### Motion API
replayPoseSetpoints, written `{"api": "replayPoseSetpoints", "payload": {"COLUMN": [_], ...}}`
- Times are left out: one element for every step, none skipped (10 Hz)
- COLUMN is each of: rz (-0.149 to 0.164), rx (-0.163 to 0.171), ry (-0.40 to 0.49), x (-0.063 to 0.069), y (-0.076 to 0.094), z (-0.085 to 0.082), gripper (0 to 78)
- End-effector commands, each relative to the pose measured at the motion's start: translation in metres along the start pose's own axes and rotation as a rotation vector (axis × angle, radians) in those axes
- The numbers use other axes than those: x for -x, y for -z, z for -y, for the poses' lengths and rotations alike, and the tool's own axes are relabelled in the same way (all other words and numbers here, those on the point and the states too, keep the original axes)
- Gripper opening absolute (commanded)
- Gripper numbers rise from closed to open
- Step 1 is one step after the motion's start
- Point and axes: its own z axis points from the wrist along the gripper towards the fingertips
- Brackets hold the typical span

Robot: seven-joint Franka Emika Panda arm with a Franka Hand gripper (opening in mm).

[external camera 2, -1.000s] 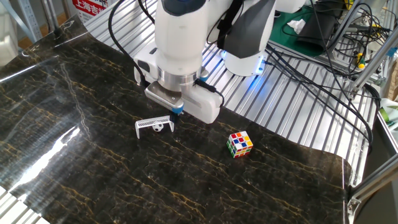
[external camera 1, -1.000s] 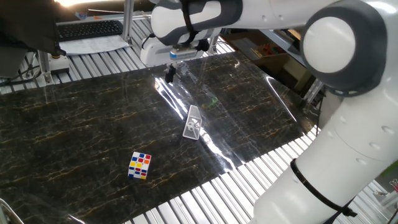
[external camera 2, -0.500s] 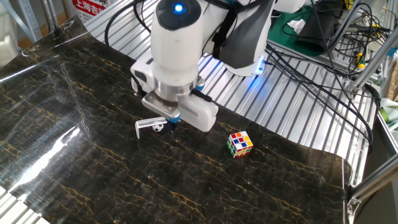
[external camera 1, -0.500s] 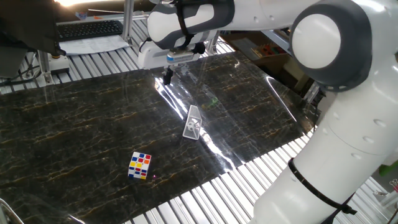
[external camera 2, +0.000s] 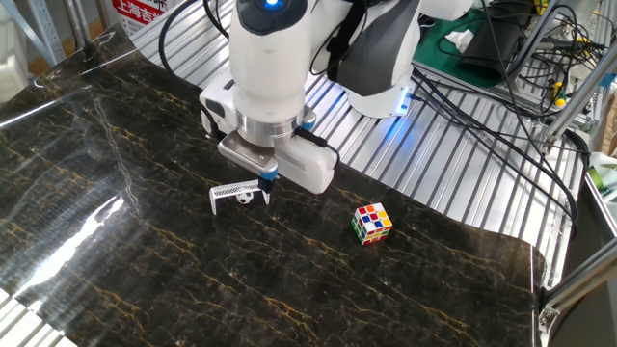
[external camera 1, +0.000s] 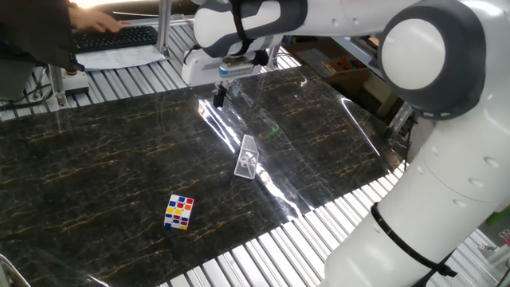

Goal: Push the soccer ball into the goal

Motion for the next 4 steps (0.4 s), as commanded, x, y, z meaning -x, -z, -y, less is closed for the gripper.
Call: {"api": "replayPoseSetpoints", "payload": {"rz": [0.026,0.026,0.036,0.036], "rx": [-0.003,-0.003,-0.012,-0.013], "ry": [0.007,0.007,0.005,0.003], "x": [0.0005,0.0005,0.0005,0.0005], "y": [0.0015,0.0015,0.0016,0.0016], "z": [-0.0003,-0.0003,-0.0004,-0.0004], "gripper": [0.0,0.0,0.0,0.0]}}
